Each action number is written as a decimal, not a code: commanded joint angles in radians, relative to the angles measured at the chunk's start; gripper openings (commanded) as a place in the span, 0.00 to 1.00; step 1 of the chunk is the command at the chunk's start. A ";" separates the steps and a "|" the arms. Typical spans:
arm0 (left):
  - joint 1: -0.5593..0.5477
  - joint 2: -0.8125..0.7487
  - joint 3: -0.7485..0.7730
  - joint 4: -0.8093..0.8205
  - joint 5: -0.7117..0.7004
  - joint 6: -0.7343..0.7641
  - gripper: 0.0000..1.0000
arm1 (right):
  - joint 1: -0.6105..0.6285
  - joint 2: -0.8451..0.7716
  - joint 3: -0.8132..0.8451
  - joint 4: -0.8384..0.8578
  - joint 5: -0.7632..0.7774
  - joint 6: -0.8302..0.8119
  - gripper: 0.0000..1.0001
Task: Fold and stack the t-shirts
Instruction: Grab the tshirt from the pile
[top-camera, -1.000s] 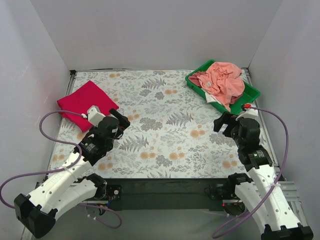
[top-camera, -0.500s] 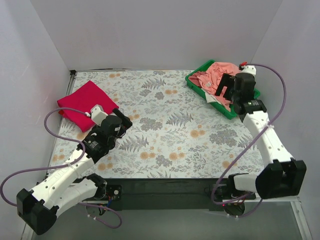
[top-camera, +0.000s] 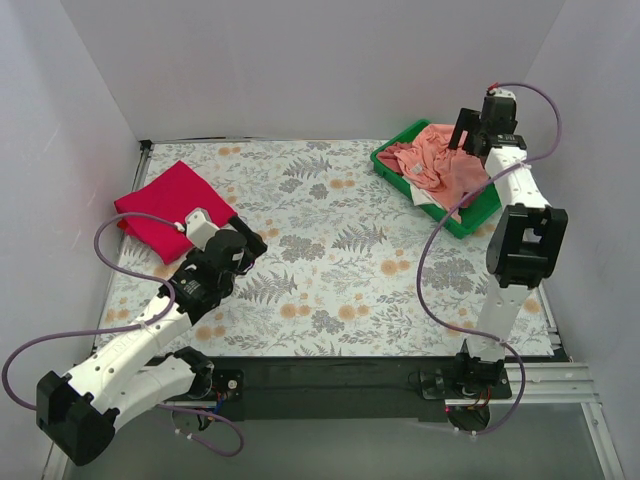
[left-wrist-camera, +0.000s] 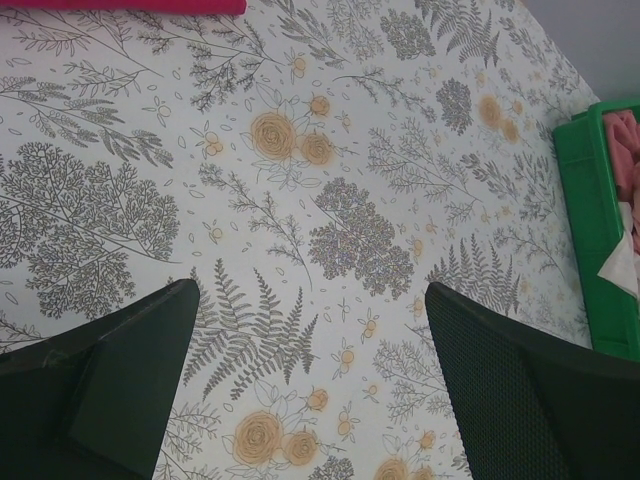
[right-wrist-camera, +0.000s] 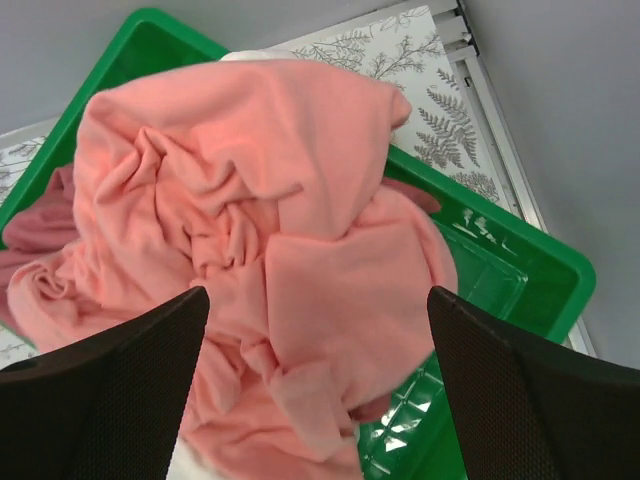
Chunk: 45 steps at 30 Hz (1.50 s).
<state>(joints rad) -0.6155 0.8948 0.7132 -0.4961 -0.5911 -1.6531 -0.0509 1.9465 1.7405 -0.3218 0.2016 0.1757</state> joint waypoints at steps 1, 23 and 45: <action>0.002 -0.004 -0.008 0.019 -0.016 0.013 0.96 | -0.001 0.133 0.210 0.013 -0.059 -0.048 0.95; 0.000 -0.020 -0.018 0.037 -0.010 0.038 0.96 | -0.007 0.304 0.386 0.187 -0.054 0.067 0.01; 0.000 -0.097 -0.037 0.063 0.085 0.033 0.98 | 0.014 -0.299 0.251 0.214 -0.166 0.031 0.01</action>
<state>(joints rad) -0.6155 0.8299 0.6933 -0.4541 -0.5163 -1.6203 -0.0490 1.7527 1.9839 -0.1986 0.0708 0.2211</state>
